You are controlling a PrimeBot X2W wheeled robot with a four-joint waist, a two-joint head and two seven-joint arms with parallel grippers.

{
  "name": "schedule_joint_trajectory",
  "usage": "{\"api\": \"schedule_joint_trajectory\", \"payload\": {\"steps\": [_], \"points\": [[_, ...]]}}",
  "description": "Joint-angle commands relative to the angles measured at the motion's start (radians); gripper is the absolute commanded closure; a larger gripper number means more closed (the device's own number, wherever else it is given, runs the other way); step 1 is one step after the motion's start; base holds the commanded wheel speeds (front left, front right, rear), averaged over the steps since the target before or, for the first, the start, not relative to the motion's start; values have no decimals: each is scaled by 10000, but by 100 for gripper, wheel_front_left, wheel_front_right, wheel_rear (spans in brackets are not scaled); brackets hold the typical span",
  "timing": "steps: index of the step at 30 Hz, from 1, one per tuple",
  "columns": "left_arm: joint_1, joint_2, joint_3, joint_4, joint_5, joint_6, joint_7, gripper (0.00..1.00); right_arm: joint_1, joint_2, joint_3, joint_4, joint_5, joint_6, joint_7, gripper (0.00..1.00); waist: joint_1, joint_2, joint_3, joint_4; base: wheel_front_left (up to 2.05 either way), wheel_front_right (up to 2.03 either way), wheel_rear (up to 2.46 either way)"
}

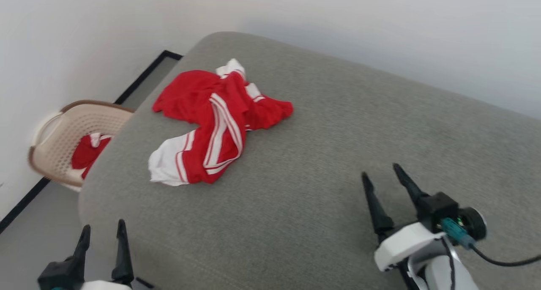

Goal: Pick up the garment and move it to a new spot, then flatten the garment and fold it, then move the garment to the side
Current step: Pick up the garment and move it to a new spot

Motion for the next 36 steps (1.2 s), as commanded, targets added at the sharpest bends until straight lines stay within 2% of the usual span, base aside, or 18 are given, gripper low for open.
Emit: {"api": "schedule_joint_trajectory", "payload": {"steps": [1, 6, 9, 14, 19, 20, 24, 26, 30, 31, 33, 36], "points": [[145, -79, 111, -130, -69, -23, -49, 0, -178, -11, 143, 95, 71, 1, -50, 0, 0, 0, 2, 250, 0, 0, 0], [284, -212, 353, -279, -138, -27, -50, 0, -462, -12, 458, 307, 209, 1, -50, 0, 0, 0, 98, 273, 0, 0, 0], [75, -236, 140, -179, -76, -35, -50, 0, -352, -10, 408, 299, 301, 1, -50, 0, 0, 0, 91, 186, 0, 0, 0], [-715, 531, -785, -193, -353, -16, -49, 0, -403, -10, 346, 97, 179, 1, -50, 0, 0, 0, 546, -703, 0, 0, 0], [-2170, 2011, -1789, -64, -1101, -18, -49, 0, -706, -15, 165, -79, 16, 1, -50, 0, 0, 0, 1404, -1966, 0, 0, 0], [-2170, 2011, -1789, -64, -1101, -18, -49, 0, -706, -15, 165, -79, 16, 1, -50, 0, 0, 0, 1404, -1966, 0, 0, 0], [-3376, 3485, -2673, 909, -2369, -19, -33, 0, -1007, -7, 36, -339, 12, -1, -50, 0, 0, 0, 2226, -2934, 0, 0, 0], [-3952, 4243, -3844, 1541, -3555, -21, 218, 0, -1103, -5, -23, -468, 73, -1, -50, 0, 0, 0, 2601, -3367, 0, 0, 0], [-5001, 6162, -5740, 2084, -5962, -12, 1307, 0, -1346, -5, -62, -732, 238, 1, -50, 0, 0, 0, 3316, -4130, 0, 0, 0], [-5350, 6815, -6396, 2177, -7244, -12, 1909, 0, -1420, 7, -56, -886, 354, 1, -50, 0, 0, 0, 3612, -4456, 0, 0, 0], [-5709, 7566, -6909, 2162, -8321, -14, 2526, 0, -1461, 3, -24, -981, 457, 1, -50, 0, 0, 0, 3864, -4755, 0, 0, 0], [-6122, 8274, -7454, 2080, -9939, -13, 3410, 0, -1544, 6, -18, -1164, 581, 1, -50, 0, 0, 0, 4201, -5081, 0, 0, 0]]}}
